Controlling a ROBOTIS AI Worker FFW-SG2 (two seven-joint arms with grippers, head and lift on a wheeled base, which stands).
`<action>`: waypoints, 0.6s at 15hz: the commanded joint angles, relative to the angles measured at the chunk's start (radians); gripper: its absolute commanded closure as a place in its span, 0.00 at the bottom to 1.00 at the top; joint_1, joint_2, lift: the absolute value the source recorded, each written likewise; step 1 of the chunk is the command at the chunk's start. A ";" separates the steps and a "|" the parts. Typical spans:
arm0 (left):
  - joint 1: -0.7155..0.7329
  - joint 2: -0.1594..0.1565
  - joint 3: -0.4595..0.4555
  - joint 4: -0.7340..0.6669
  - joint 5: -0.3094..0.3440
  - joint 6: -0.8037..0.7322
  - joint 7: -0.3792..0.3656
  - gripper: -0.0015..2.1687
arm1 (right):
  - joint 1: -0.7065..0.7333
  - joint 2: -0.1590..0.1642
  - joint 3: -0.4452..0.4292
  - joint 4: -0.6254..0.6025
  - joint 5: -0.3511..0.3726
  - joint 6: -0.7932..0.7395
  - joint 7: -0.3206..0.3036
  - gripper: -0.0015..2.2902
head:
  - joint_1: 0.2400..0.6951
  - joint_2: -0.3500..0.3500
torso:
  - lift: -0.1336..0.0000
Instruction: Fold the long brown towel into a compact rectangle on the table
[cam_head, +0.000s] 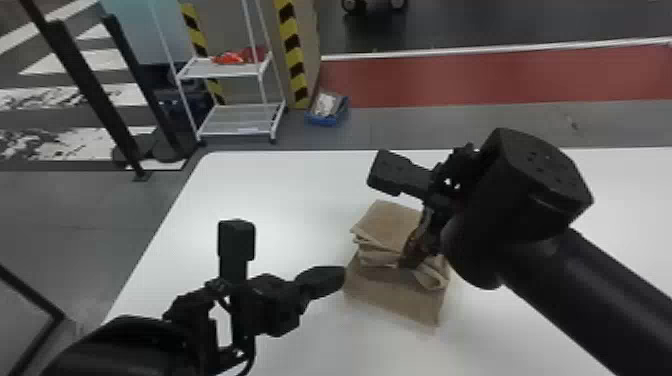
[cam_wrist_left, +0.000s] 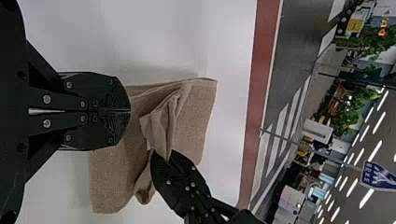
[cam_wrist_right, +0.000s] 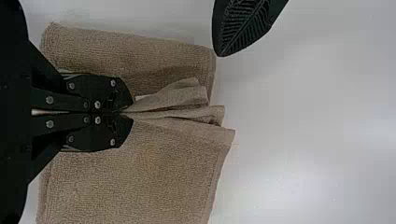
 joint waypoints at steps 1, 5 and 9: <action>0.011 -0.003 -0.010 -0.008 0.003 0.000 0.001 0.99 | 0.000 0.004 0.000 0.003 0.001 0.000 -0.001 0.57 | 1.00 0.74 | 0.08; 0.001 -0.003 -0.051 0.037 0.000 -0.031 0.008 0.99 | -0.005 0.022 0.000 0.012 0.006 -0.003 -0.001 0.57 | 1.00 0.73 | 0.08; -0.006 -0.003 -0.065 0.066 -0.004 -0.046 0.012 0.99 | -0.017 0.031 0.003 0.024 0.007 -0.012 -0.001 0.57 | 1.00 0.72 | 0.08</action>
